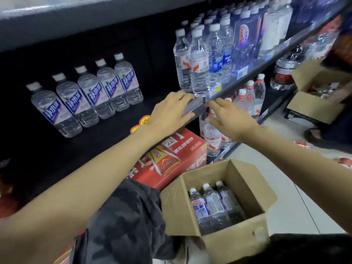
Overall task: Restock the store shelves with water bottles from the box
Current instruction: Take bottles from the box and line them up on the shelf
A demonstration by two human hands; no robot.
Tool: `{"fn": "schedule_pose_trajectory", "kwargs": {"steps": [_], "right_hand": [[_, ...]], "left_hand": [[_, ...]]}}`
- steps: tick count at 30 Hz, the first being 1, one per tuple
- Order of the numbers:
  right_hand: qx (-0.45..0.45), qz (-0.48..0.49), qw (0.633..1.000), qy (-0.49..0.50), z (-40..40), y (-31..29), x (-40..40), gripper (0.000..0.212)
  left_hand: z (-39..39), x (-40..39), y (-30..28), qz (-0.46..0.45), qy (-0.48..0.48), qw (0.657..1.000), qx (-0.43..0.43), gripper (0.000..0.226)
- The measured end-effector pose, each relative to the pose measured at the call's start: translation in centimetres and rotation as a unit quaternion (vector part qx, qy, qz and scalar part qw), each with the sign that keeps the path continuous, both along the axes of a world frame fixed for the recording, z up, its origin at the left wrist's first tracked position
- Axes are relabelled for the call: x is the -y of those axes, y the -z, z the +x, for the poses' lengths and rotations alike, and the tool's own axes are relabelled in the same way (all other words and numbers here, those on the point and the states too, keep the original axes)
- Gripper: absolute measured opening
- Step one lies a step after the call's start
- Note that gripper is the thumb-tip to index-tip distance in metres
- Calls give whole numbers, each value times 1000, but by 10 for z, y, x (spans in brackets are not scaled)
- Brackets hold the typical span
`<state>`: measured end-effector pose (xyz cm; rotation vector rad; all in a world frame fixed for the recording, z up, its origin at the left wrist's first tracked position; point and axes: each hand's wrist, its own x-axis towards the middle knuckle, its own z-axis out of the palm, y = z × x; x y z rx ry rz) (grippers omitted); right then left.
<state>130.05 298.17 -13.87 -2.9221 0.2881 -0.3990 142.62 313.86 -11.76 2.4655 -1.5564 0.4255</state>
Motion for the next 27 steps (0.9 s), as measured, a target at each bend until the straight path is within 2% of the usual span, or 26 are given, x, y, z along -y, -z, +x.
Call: {"fn": "schedule_pose_trajectory", "kwargs": {"steps": [4,10,14,18,22,27], "right_hand": [[-60,25,997,30,-43,44,-2,47],[-130,59,989,28,-78,107,-7,44],[-162,63,985,23,-84,149,-13,46],[-192,110,975,25,-77,187,-15,44],[-224,151,963,21,-70,220,-15,37],[-273,182,944,33,-57,263,-18,43]], "left_hand": [[-40,7,58,47,15,997,-58,48],[-77,4,145,160,37,982,-95,53],[-83,1,188,225,38,965,-132,54],[-77,1,218,268,43,949,-160,53],[-69,5,243,344,45,917,-199,47],[-56,26,266,459,49,861,-215,52]]}}
